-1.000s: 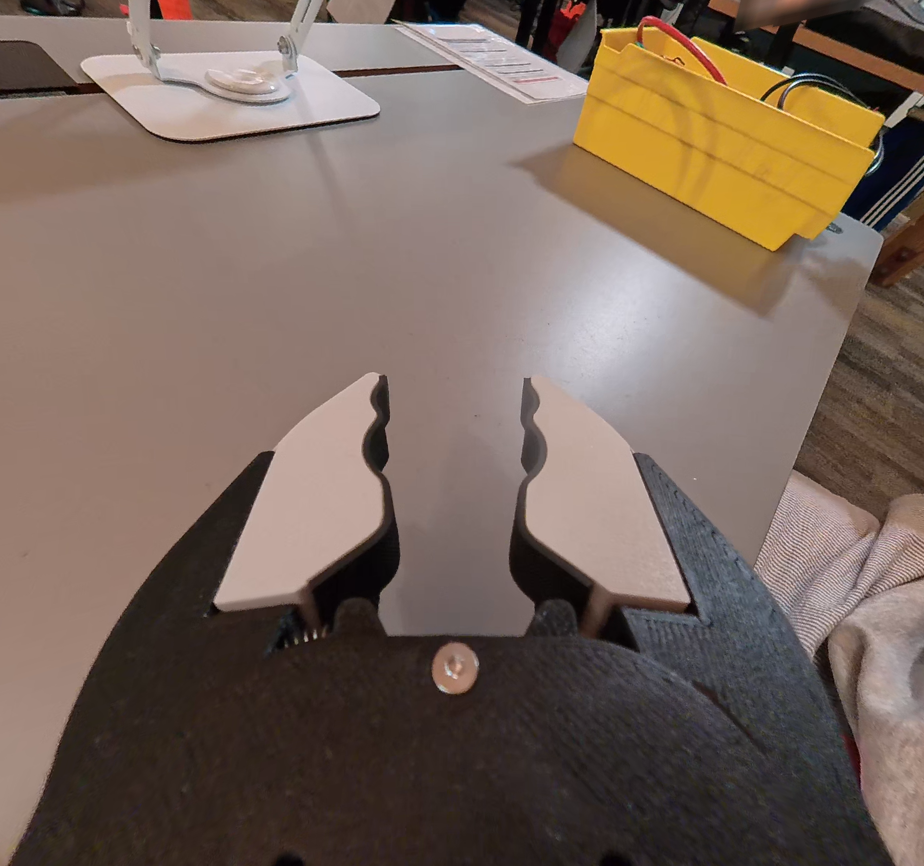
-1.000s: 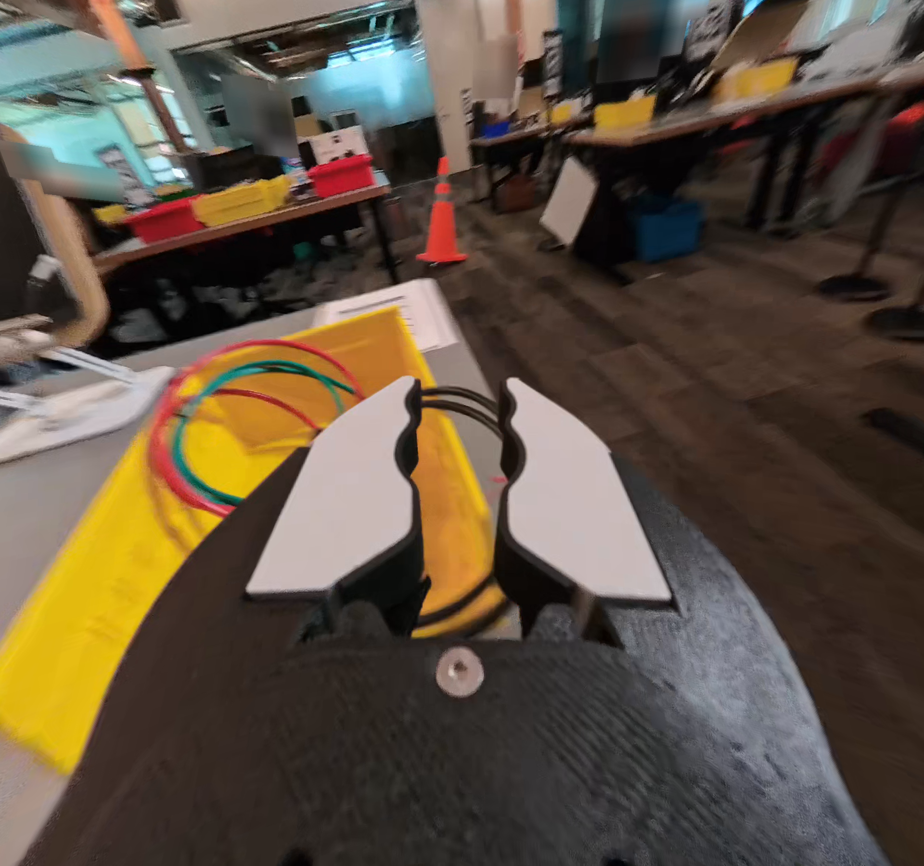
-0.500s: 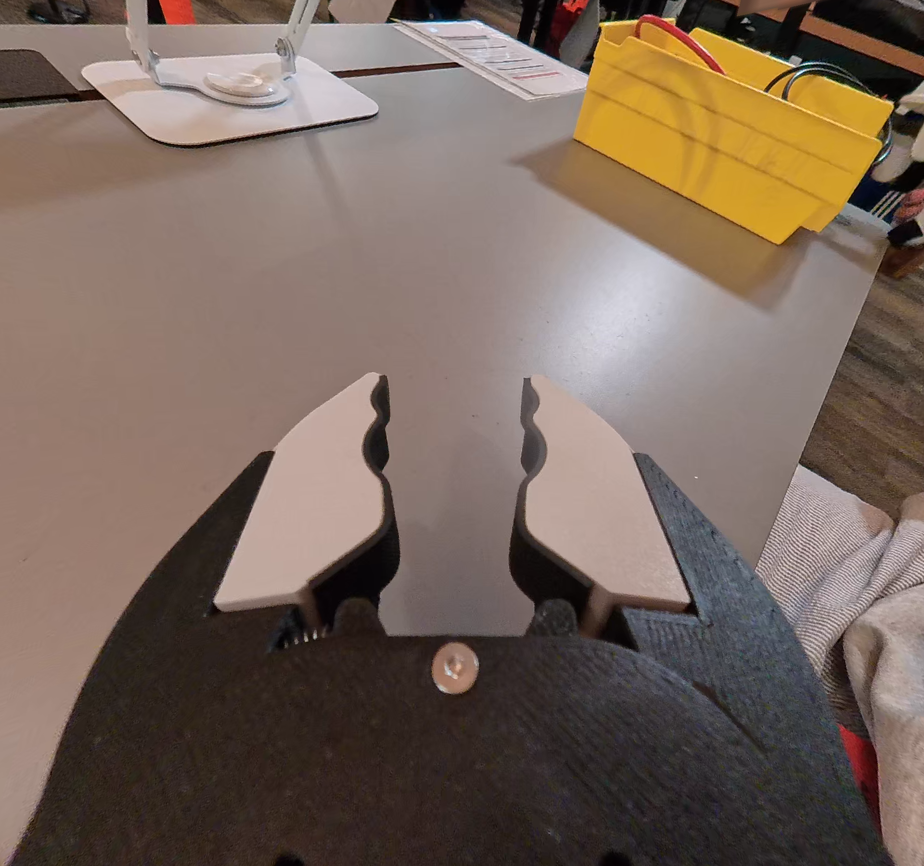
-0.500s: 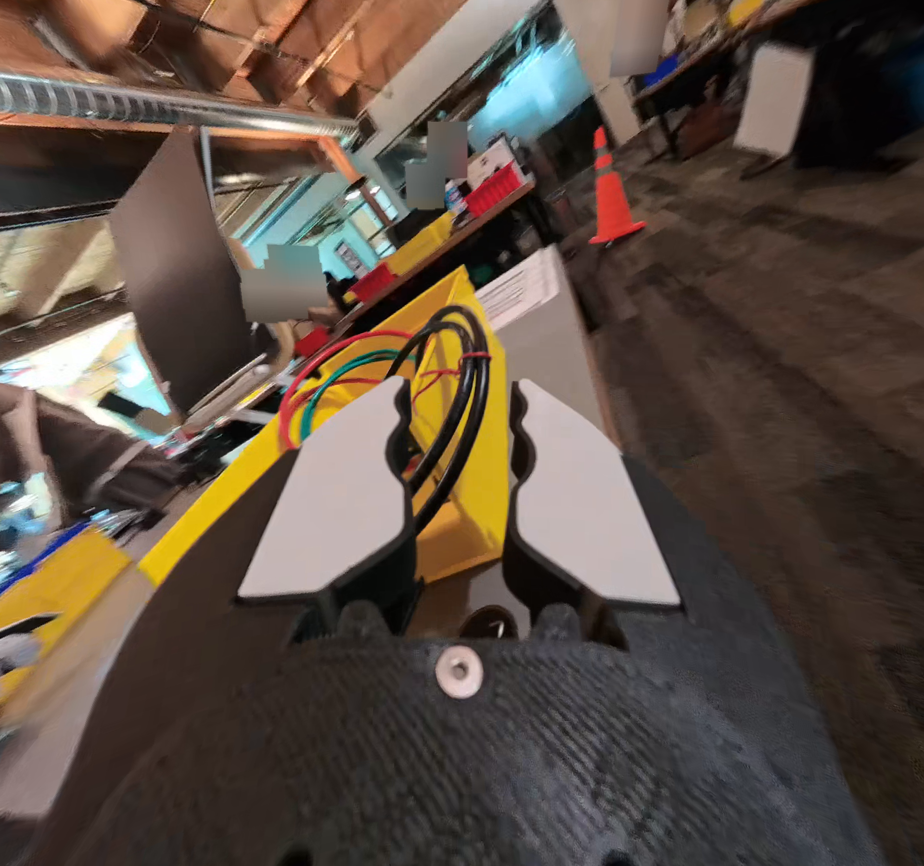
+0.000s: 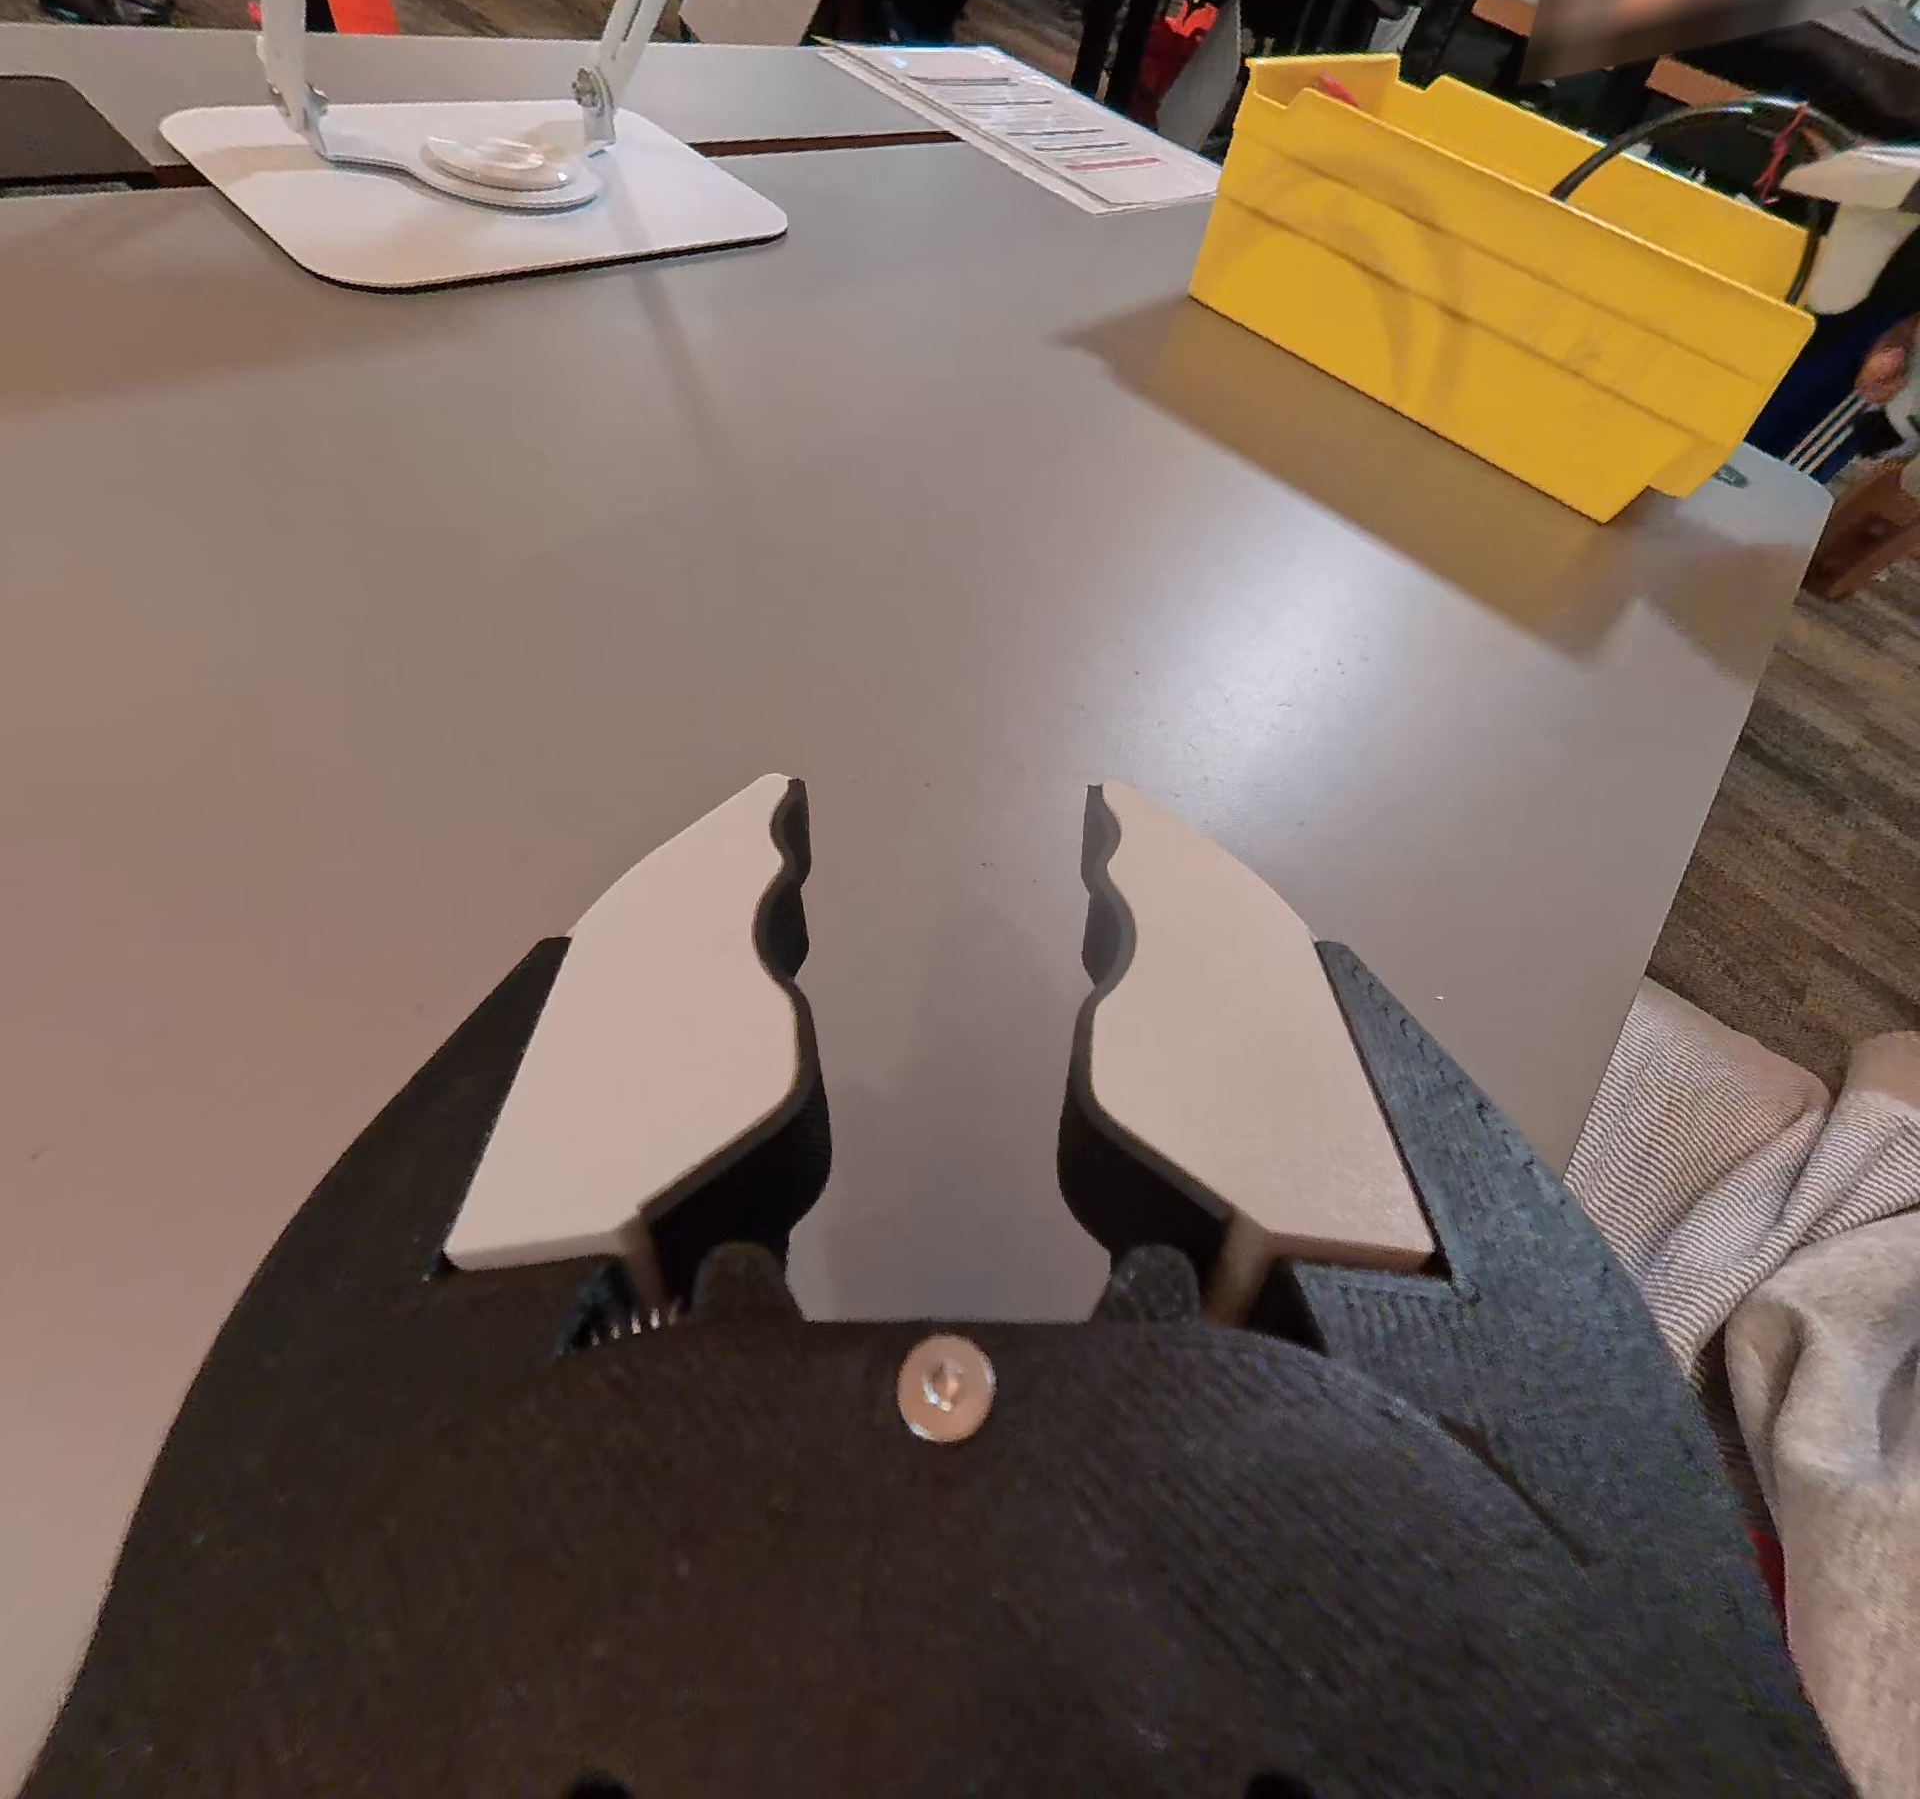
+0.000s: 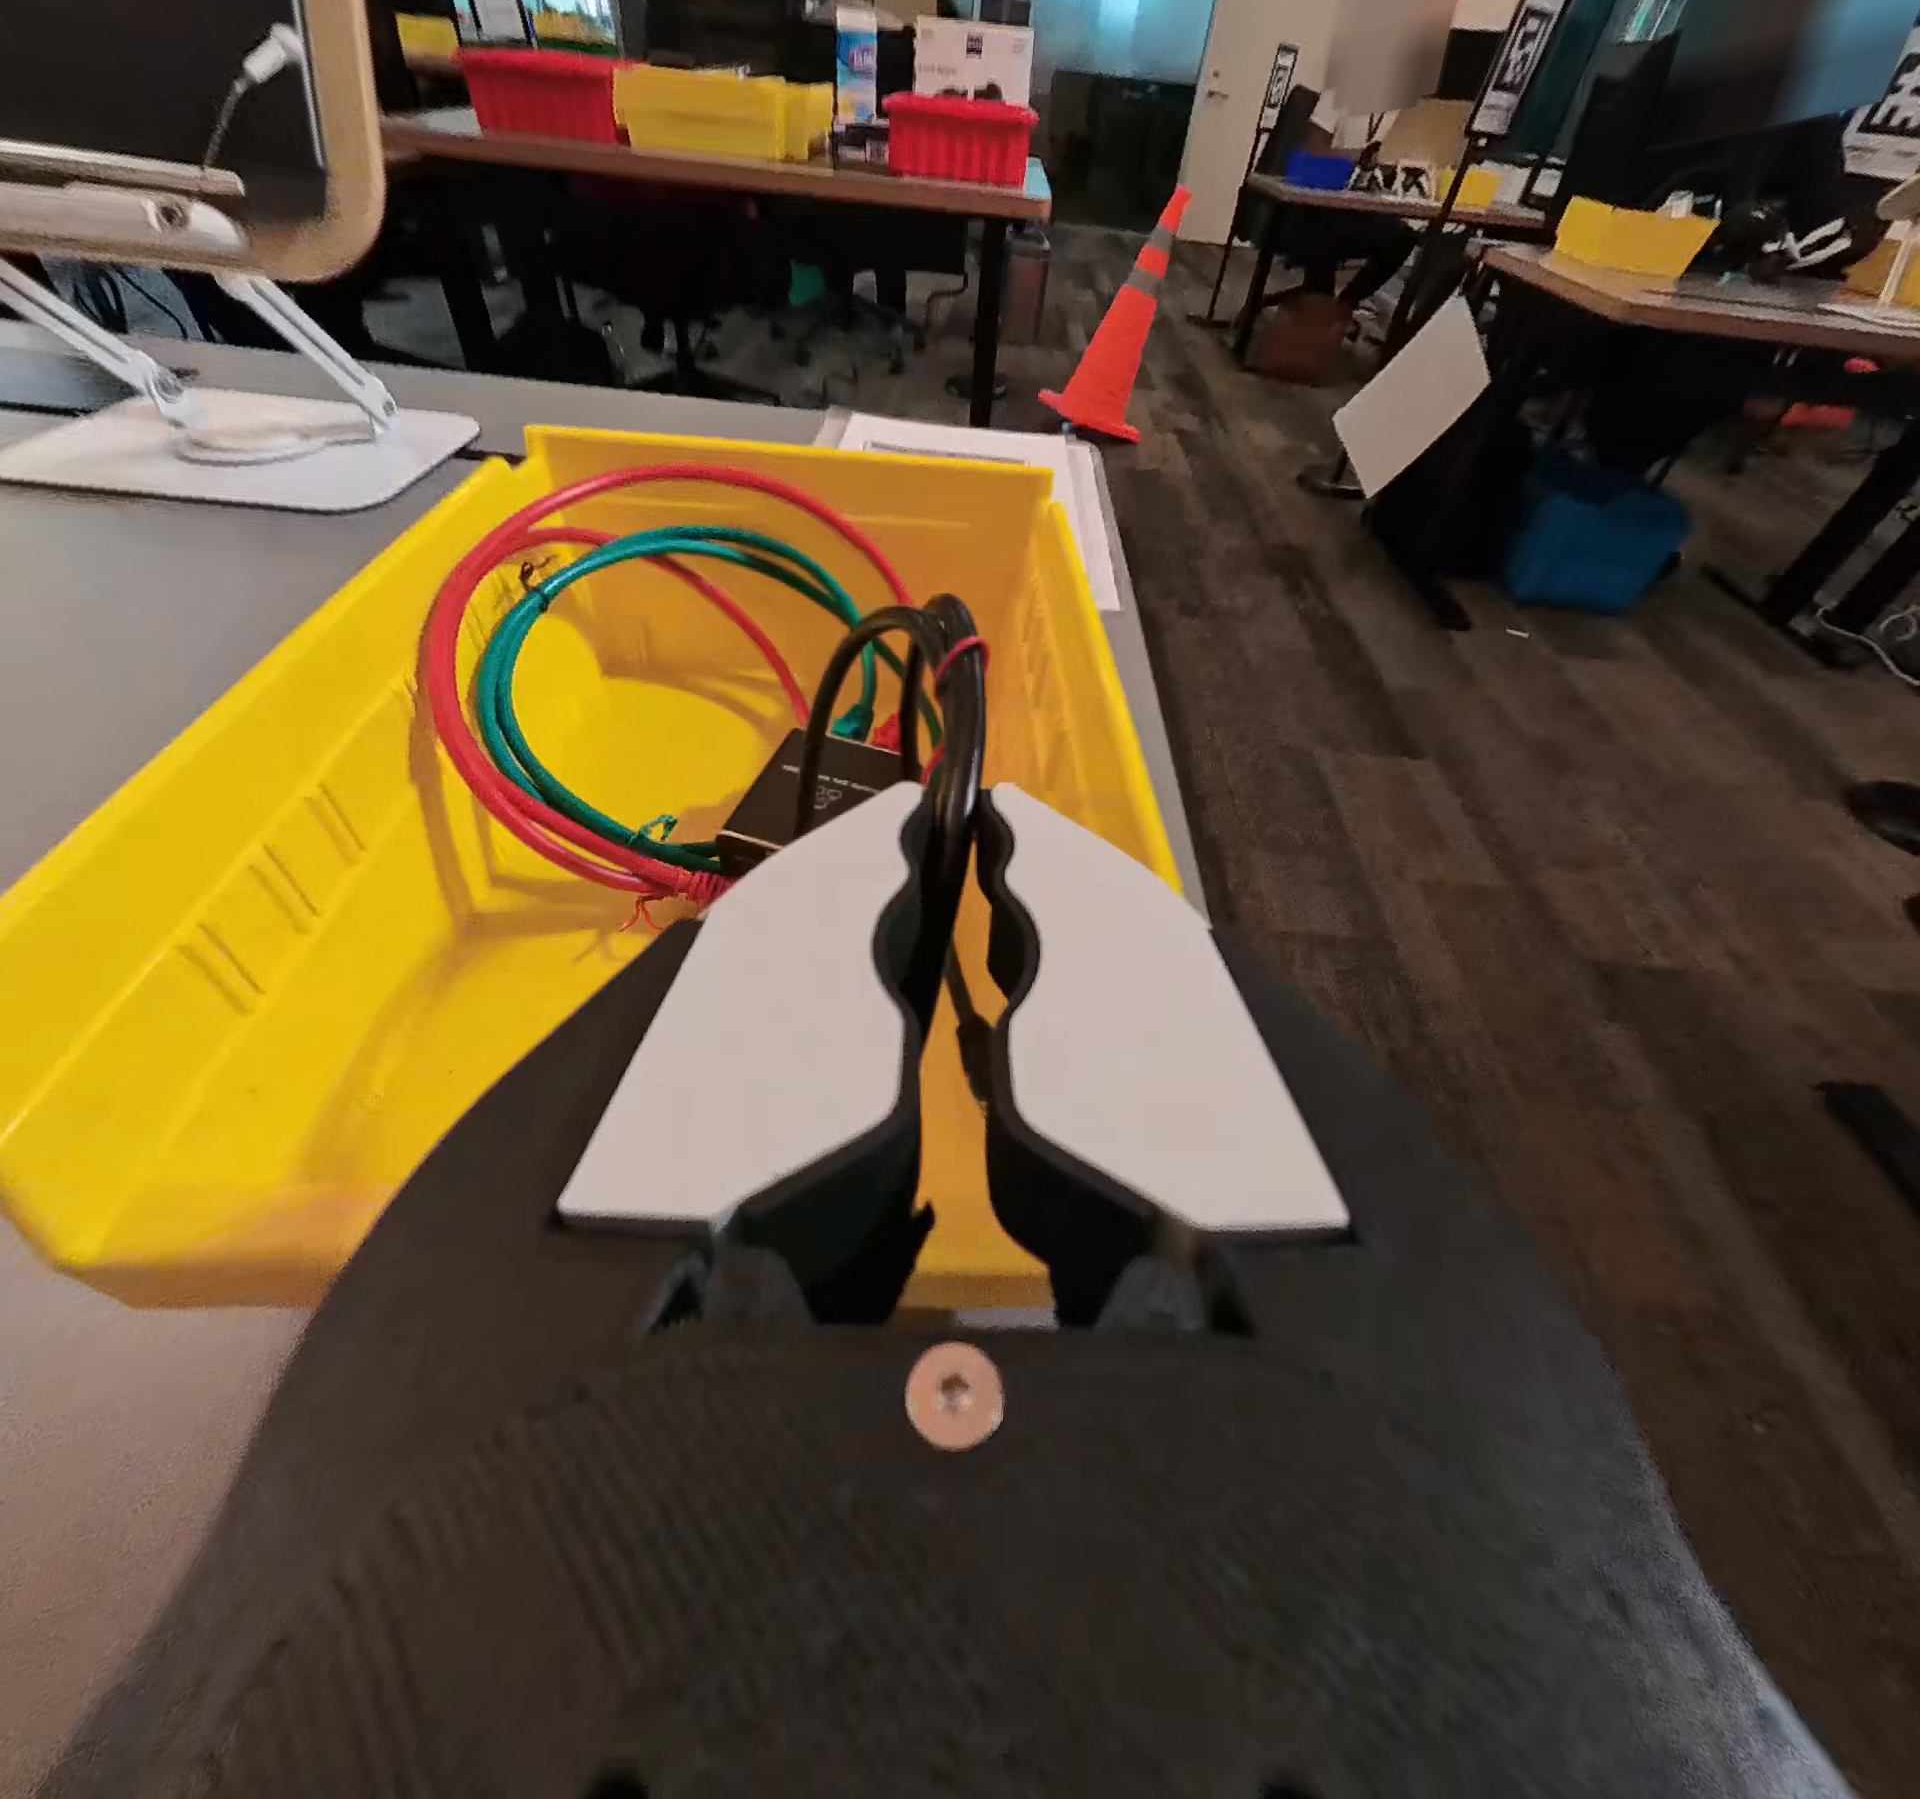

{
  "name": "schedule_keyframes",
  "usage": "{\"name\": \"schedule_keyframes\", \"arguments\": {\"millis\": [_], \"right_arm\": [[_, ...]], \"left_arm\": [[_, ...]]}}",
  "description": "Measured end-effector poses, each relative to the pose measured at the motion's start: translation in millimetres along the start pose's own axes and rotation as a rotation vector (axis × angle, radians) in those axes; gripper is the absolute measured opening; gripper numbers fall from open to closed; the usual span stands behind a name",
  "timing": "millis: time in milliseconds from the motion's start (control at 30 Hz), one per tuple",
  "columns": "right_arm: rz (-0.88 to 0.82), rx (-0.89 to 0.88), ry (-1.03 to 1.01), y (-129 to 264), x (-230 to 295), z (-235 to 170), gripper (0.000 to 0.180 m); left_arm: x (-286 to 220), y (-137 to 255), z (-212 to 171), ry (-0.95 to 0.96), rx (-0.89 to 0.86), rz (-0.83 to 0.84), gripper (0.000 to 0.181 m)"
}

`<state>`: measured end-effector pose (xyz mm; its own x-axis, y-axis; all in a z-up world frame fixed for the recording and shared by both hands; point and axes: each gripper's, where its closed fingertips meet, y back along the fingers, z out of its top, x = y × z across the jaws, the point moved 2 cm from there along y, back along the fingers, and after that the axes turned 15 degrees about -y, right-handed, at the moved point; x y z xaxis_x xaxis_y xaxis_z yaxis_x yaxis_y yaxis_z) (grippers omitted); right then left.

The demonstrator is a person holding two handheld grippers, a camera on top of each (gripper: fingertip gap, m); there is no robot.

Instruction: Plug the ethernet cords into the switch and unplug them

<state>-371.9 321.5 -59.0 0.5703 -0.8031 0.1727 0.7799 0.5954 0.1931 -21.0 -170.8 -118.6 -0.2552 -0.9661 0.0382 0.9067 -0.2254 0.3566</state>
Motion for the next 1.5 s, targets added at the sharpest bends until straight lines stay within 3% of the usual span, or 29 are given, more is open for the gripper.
{"name": "schedule_keyframes", "arguments": {"millis": [200,300,433,567,600,800,900,1000,1067,1233,1367,1500], "right_arm": [[-0.077,0.070,-0.082,-13,-14,-17,0.017],[-0.215,0.021,0.158,-7,-19,-7,0.039],[-0.345,-0.161,0.409,6,-17,14,0.050],[-0.246,-0.341,0.233,21,-19,34,0.106],[-0.228,-0.362,0.165,27,-25,37,0.110],[-0.100,-0.225,-0.145,31,-52,10,0.096],[-0.032,-0.199,-0.275,25,-54,-3,0.078],[0.039,-0.220,-0.316,34,-60,-5,0.033],[0.061,-0.244,-0.332,43,-70,-7,0.018],[0.116,-0.113,-0.270,38,-72,-32,0.018],[0.068,0.070,-0.080,14,-55,-45,0.024],[0.017,0.064,0.007,-4,-49,-33,0.029]], "left_arm": [[0,0,0,0.008,-0.001,-0.007,0.051],[0,0,0,0.009,-0.004,-0.008,0.050],[1,0,0,0.015,-0.005,-0.011,0.050],[1,1,0,0.017,-0.010,-0.012,0.050],[1,1,0,0.017,-0.011,-0.012,0.050],[1,1,1,0.018,-0.017,-0.010,0.051],[2,2,2,0.023,-0.029,-0.005,0.051],[3,3,2,0.033,-0.037,-0.004,0.051],[4,3,2,0.041,-0.037,-0.006,0.051],[6,3,1,0.060,-0.039,-0.002,0.052],[7,3,1,0.068,-0.041,0.001,0.053],[7,3,1,0.065,-0.036,0.005,0.053]]}}
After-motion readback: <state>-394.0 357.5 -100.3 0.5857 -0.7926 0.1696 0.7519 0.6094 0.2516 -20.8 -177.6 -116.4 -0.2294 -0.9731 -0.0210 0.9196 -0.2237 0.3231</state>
